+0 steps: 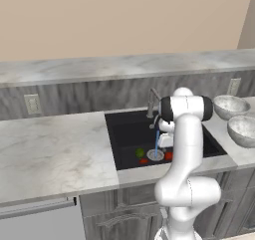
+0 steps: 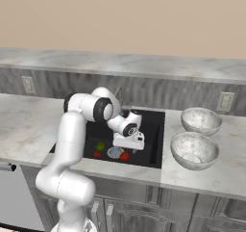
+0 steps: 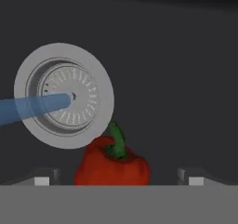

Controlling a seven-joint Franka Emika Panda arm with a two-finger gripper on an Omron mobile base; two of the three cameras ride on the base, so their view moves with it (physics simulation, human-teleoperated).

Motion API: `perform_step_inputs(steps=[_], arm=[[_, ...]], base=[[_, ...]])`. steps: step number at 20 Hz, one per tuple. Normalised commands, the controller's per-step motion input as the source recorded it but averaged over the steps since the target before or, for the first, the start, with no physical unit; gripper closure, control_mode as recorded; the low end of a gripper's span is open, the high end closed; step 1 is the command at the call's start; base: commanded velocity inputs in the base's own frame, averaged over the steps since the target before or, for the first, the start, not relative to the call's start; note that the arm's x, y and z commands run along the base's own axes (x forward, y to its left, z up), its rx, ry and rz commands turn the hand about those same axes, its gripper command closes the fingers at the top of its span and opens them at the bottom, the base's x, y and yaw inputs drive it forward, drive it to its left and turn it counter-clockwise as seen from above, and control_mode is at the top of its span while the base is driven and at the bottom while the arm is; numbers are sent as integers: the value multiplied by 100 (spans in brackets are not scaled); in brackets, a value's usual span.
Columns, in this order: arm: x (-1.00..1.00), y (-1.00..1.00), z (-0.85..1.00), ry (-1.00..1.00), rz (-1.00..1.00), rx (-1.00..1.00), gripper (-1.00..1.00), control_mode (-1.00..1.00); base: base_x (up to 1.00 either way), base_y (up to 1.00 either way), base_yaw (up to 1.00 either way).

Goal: Pick the bell peppers from the sink and place them in one bowl. Place the lime in the other bowl. Then turn off the sink faucet.

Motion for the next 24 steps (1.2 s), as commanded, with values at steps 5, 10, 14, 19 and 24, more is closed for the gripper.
perform_step_inputs(steps=[5,10,14,19,24], arm=[[0,0,-26,0,-3,0,-100,-100],[0,0,-24,0,-3,0,-100,-100],[0,0,-21,0,-3,0,-100,-100],[-10,0,-12,0,-5,0,-100,-100],[-47,0,-5,0,-7,0,-100,-100]], base=[[0,0,0],[0,0,0],[0,0,0],[0,0,0],[0,0,0]])
